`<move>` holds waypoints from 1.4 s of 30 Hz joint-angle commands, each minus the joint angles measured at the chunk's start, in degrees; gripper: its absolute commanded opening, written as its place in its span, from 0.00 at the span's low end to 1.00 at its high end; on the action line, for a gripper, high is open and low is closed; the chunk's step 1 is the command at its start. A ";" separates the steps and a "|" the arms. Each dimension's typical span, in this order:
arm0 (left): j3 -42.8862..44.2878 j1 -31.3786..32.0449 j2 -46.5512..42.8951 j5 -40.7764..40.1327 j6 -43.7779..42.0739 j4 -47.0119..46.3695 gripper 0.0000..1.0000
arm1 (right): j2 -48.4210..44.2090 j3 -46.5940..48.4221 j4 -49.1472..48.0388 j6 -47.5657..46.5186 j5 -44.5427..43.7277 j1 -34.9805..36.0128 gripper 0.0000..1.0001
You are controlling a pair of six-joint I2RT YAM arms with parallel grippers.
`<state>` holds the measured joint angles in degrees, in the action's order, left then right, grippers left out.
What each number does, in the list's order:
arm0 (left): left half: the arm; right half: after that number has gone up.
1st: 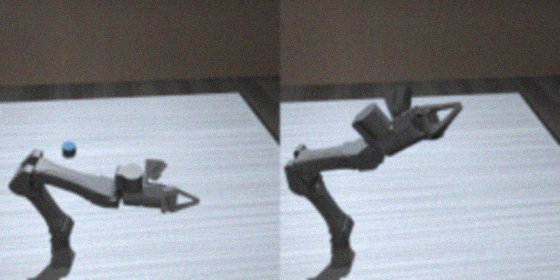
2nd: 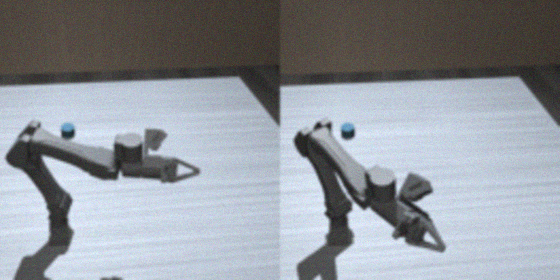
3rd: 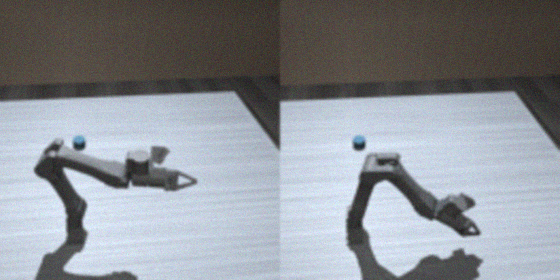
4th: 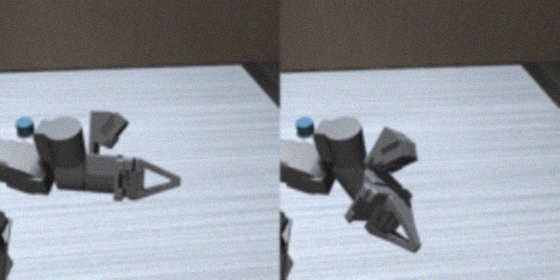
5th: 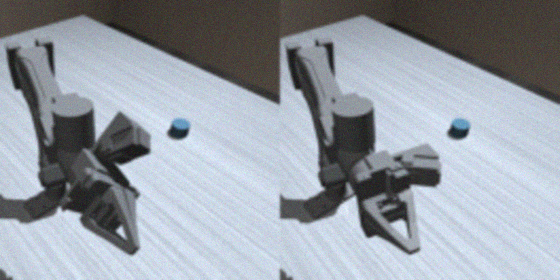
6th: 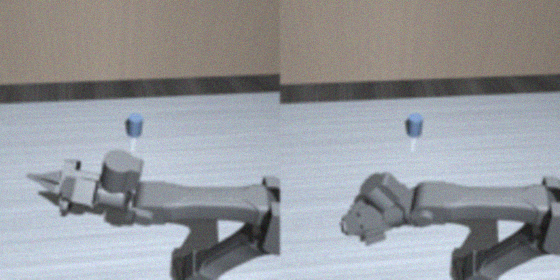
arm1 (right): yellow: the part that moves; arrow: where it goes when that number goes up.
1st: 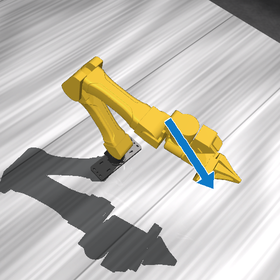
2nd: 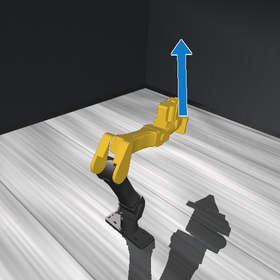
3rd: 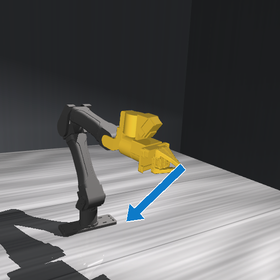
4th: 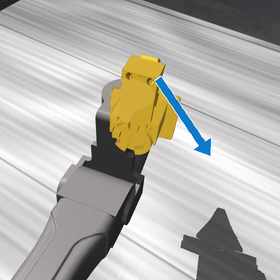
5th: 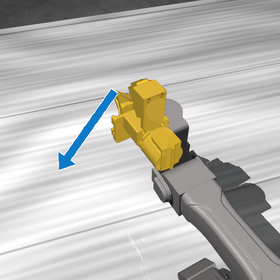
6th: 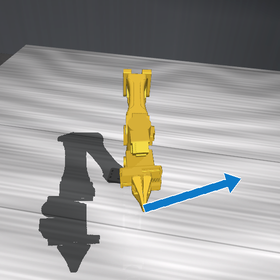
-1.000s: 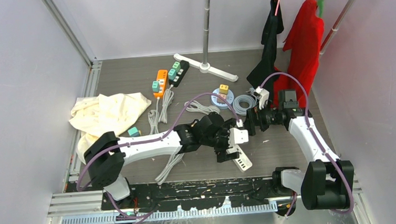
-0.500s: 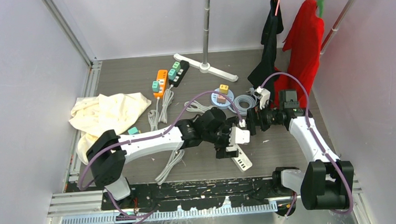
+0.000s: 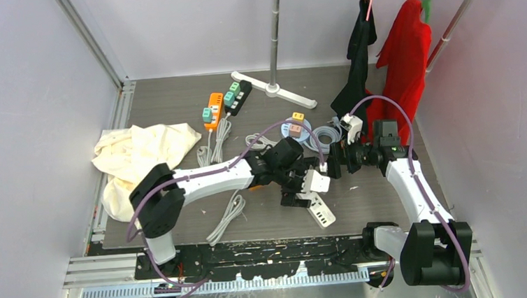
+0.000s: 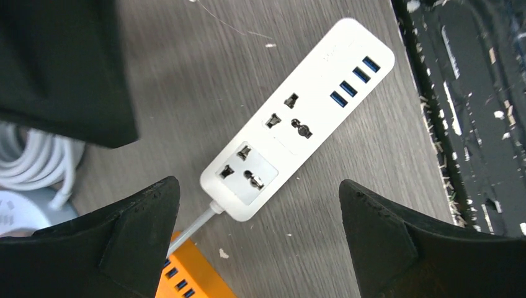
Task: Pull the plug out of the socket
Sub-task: Pick up the socket from the center of the board.
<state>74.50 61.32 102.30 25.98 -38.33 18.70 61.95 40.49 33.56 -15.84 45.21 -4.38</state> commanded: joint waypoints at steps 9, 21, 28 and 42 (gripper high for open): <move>6.87 -0.06 9.99 1.80 -7.11 0.34 0.98 | -1.19 -0.68 -4.03 2.92 -5.02 -1.74 1.00; 8.29 -0.05 14.33 1.09 -2.89 -0.65 0.80 | -0.53 -0.43 -4.36 3.27 -5.59 -2.56 1.00; 8.20 0.44 13.98 -2.03 0.50 -2.55 0.18 | 2.48 1.95 -1.75 2.93 -4.62 -2.74 0.99; -1.77 -0.59 -2.06 -15.11 11.21 -13.60 0.00 | 15.21 14.50 7.85 -2.15 5.02 -2.76 0.87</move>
<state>73.25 61.60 108.12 14.44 -32.67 12.25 75.72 51.51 39.40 -16.43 45.60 -6.87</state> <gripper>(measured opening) 0.516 0.879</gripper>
